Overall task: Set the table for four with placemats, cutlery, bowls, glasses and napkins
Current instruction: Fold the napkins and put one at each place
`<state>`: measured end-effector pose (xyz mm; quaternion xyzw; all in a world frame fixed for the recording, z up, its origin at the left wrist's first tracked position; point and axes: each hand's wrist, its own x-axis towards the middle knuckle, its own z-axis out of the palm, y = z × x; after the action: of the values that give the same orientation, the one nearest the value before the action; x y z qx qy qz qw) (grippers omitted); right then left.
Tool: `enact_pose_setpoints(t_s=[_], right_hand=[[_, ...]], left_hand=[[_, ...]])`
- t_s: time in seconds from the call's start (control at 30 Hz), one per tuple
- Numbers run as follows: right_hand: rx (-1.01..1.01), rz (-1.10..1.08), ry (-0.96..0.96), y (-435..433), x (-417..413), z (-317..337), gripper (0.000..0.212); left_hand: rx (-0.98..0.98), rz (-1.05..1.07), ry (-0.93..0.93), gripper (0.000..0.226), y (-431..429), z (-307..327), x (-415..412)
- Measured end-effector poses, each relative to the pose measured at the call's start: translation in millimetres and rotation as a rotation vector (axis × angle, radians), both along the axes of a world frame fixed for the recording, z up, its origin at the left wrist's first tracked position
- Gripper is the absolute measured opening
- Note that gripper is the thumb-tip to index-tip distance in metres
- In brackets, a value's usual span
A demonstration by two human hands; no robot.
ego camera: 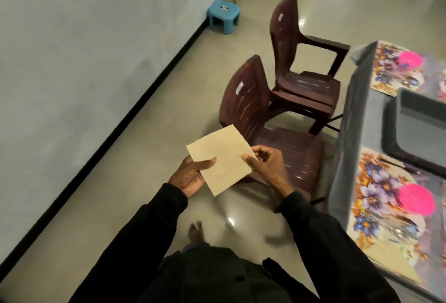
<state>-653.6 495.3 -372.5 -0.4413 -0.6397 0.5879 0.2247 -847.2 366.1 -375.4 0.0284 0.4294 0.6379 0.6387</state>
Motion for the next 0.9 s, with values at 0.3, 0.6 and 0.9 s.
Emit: enact_pose_setpoints(t_s=[0.3, 0.6, 0.9], right_hand=[[-0.055, 0.178, -0.006, 6.9, -128.2, 12.8, 0.024], [0.031, 0.195, -0.064, 65.9, -238.5, 9.5, 0.024], [0.034, 0.062, 0.001, 153.9, -335.5, 2.6, 0.01]], left_hand=[[-0.013, 0.163, -0.024, 0.04, -14.5, 4.1, -104.0], [-0.013, 0.127, 0.066, 0.044, 20.6, 1.5, -193.9], [0.004, 0.074, 0.109, 0.051, 118.1, -6.4, -292.5]])
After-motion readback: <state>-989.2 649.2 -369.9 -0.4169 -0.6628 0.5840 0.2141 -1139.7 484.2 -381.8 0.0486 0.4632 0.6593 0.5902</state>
